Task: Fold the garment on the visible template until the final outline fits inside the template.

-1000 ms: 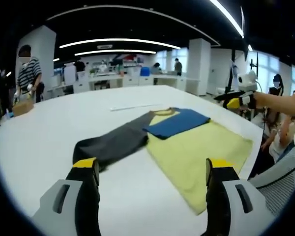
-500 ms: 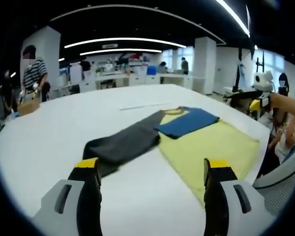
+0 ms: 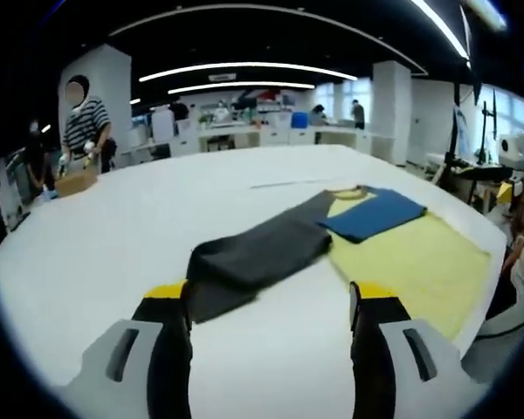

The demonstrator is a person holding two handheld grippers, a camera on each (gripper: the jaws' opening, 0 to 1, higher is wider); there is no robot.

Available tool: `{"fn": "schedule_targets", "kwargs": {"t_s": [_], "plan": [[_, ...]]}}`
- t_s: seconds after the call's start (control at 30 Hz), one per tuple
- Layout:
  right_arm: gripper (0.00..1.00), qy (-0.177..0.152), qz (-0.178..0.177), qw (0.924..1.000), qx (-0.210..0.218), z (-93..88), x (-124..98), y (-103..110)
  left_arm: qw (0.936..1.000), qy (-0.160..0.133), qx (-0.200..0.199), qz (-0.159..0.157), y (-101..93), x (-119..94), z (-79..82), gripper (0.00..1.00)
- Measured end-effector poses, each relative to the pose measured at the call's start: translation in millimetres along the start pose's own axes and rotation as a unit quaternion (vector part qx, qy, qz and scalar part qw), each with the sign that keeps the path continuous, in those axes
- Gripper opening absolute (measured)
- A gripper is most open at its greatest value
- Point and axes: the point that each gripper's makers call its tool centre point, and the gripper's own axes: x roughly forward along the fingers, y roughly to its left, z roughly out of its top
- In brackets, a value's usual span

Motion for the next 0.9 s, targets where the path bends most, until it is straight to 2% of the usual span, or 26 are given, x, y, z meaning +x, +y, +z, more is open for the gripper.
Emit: {"fn": "schedule_targets", "kwargs": {"t_s": [0.2, 0.3, 0.57, 0.63, 0.9], "plan": [[0.99, 0.002, -0.01, 0.9999, -0.004, -0.8, -4.4, -1.9, 0.9987, 0.007, -0.034, 0.037, 25.1, 6.2, -9.9, 0.58], [0.99, 0.001, -0.013, 0.9999, -0.002, -0.5, -5.4, -3.2, 0.998, 0.022, -0.028, 0.053, 34.4, 10.4, -18.9, 0.54], [0.99, -0.001, -0.025, 0.9997, 0.003, 0.4, -9.1, -11.0, 0.994, 0.045, -0.049, 0.086, 56.5, 23.7, -39.2, 0.38], [0.99, 0.003, -0.029, 0.9996, 0.002, -1.1, -10.6, -13.7, 0.9922, 0.056, -0.056, 0.096, 61.0, 26.2, -45.6, 0.34], [0.99, 0.006, -0.043, 0.9991, -0.002, -2.9, -13.0, -21.5, 0.9891, 0.07, -0.062, 0.113, 67.6, 37.4, -59.8, 0.24]]}}
